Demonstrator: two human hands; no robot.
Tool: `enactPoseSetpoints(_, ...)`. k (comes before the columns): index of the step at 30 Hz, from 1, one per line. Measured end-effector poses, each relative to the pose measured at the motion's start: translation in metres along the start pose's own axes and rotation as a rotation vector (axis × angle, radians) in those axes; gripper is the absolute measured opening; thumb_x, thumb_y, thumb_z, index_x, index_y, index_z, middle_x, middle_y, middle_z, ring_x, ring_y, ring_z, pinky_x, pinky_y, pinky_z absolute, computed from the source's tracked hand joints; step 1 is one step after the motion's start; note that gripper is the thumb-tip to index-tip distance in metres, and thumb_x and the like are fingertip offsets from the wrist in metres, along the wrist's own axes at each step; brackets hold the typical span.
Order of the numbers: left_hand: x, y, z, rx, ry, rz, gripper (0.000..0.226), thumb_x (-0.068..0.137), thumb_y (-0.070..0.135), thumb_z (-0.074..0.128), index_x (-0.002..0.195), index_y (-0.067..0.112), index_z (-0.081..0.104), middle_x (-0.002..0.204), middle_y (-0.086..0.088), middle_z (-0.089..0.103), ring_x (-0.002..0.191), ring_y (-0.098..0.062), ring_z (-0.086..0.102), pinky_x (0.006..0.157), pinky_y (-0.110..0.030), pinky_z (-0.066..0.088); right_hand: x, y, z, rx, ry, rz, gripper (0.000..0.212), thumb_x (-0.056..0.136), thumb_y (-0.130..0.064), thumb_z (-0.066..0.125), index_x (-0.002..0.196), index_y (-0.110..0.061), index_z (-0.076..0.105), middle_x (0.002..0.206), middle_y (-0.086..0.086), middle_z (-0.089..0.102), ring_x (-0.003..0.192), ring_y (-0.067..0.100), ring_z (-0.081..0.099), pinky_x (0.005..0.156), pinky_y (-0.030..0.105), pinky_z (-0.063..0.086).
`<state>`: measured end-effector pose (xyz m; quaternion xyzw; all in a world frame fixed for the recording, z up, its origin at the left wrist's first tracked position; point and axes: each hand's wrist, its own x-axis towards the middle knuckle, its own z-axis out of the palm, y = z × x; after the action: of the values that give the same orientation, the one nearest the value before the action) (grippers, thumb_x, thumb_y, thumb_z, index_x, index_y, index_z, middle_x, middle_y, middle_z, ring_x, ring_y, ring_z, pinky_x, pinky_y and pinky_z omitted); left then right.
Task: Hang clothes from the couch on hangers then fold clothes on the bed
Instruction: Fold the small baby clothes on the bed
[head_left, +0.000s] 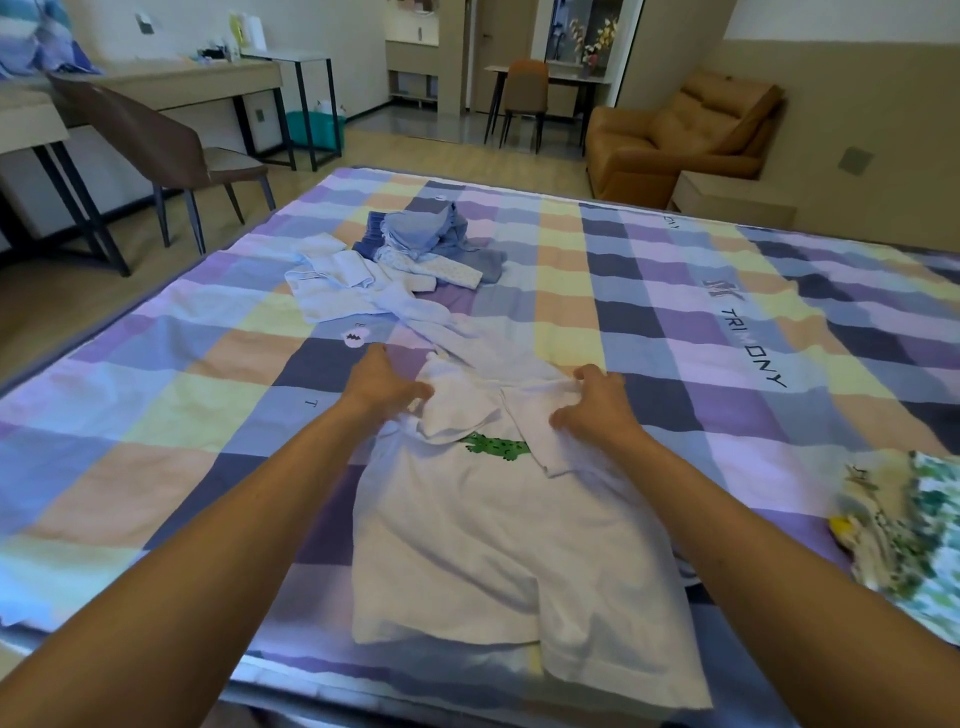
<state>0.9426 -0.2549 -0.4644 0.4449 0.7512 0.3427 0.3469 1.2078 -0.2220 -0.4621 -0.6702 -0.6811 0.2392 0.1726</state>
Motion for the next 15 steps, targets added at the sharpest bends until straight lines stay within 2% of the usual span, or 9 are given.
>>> enactPoseSetpoints(1, 0.003, 0.001, 0.001, -0.059, -0.024, -0.035, 0.042, 0.078, 0.020, 0.087, 0.103, 0.015, 0.053, 0.091, -0.005, 0.050, 0.079, -0.024, 0.060, 0.063, -0.029, 0.043, 0.003, -0.001, -0.001, 0.076, -0.006, 0.067, 0.067, 0.086, -0.014, 0.073, 0.144, -0.011, 0.040, 0.145, 0.016, 0.036, 0.130, 0.037, 0.047, 0.099, 0.038, 0.044)
enactPoseSetpoints(2, 0.003, 0.004, 0.001, -0.094, -0.056, -0.057, 0.038, 0.077, 0.020, 0.087, 0.083, 0.016, 0.050, 0.076, -0.005, 0.044, 0.059, -0.019, 0.049, 0.051, -0.026, 0.037, 0.006, -0.002, -0.003, 0.151, -0.012, 0.123, 0.073, 0.084, -0.014, 0.076, 0.146, -0.010, 0.037, 0.146, 0.016, 0.038, 0.129, 0.036, 0.048, 0.093, 0.036, 0.044)
enactPoseSetpoints(4, 0.004, 0.006, 0.000, -0.061, -0.125, -0.072, 0.046, 0.080, 0.020, 0.085, 0.064, 0.017, 0.041, 0.059, -0.003, 0.033, 0.042, -0.014, 0.029, 0.040, -0.020, 0.025, 0.010, -0.004, -0.007, 0.273, -0.039, 0.192, 0.081, 0.082, -0.013, 0.080, 0.148, -0.008, 0.033, 0.144, 0.014, 0.045, 0.122, 0.034, 0.052, 0.085, 0.036, 0.045)
enactPoseSetpoints(6, 0.003, 0.010, 0.002, -0.052, -0.159, -0.035, 0.044, 0.085, 0.019, 0.080, 0.061, 0.017, 0.042, 0.055, 0.000, 0.034, 0.043, -0.013, 0.029, 0.038, -0.018, 0.025, 0.013, -0.007, -0.009, 0.392, -0.090, 0.228, 0.077, 0.082, -0.008, 0.081, 0.146, -0.002, 0.039, 0.126, 0.015, 0.054, 0.096, 0.027, 0.057, 0.072, 0.031, 0.046)
enactPoseSetpoints(8, -0.002, 0.018, 0.005, -0.097, -0.162, 0.028, 0.030, 0.092, 0.017, 0.070, 0.067, 0.015, 0.052, 0.062, 0.000, 0.043, 0.053, -0.014, 0.037, 0.042, -0.018, 0.031, 0.016, -0.009, -0.013, 0.431, -0.123, 0.243, 0.061, 0.082, -0.003, 0.079, 0.135, 0.007, 0.052, 0.092, 0.010, 0.055, 0.067, 0.018, 0.048, 0.054, 0.025, 0.039)
enactPoseSetpoints(10, -0.003, 0.026, 0.006, -0.149, -0.121, 0.088, 0.019, 0.097, 0.016, 0.057, 0.077, 0.015, 0.058, 0.073, -0.001, 0.052, 0.064, -0.015, 0.046, 0.052, -0.023, 0.036, 0.021, -0.010, -0.020, 0.427, -0.126, 0.232, 0.047, 0.082, -0.004, 0.078, 0.124, 0.007, 0.060, 0.082, 0.009, 0.056, 0.065, 0.021, 0.052, 0.054, 0.026, 0.042)
enactPoseSetpoints(12, 0.001, 0.033, 0.002, -0.269, -0.077, 0.094, 0.020, 0.097, 0.012, 0.050, 0.080, 0.015, 0.059, 0.079, -0.003, 0.060, 0.072, -0.019, 0.054, 0.060, -0.025, 0.042, 0.026, -0.013, -0.029, 0.495, -0.084, 0.187, 0.032, 0.083, -0.004, 0.076, 0.112, 0.005, 0.067, 0.094, 0.016, 0.067, 0.079, 0.027, 0.064, 0.065, 0.031, 0.053)
enactPoseSetpoints(14, 0.009, 0.041, -0.004, -0.367, -0.017, 0.097, 0.017, 0.096, 0.010, 0.050, 0.086, 0.015, 0.062, 0.087, -0.010, 0.065, 0.081, -0.024, 0.060, 0.071, -0.033, 0.049, 0.027, -0.020, -0.041, 0.623, 0.006, 0.106, 0.009, 0.085, 0.000, 0.071, 0.092, -0.005, 0.072, 0.093, 0.014, 0.071, 0.077, 0.023, 0.067, 0.059, 0.026, 0.054)
enactPoseSetpoints(15, 0.012, 0.045, -0.007, -0.409, 0.006, 0.105, 0.016, 0.096, 0.011, 0.050, 0.087, 0.016, 0.062, 0.089, -0.011, 0.066, 0.084, -0.025, 0.061, 0.074, -0.037, 0.050, 0.026, -0.024, -0.049, 0.681, 0.054, 0.068, 0.012, 0.086, 0.001, 0.068, 0.087, -0.010, 0.072, 0.089, 0.010, 0.072, 0.075, 0.021, 0.066, 0.056, 0.023, 0.053)
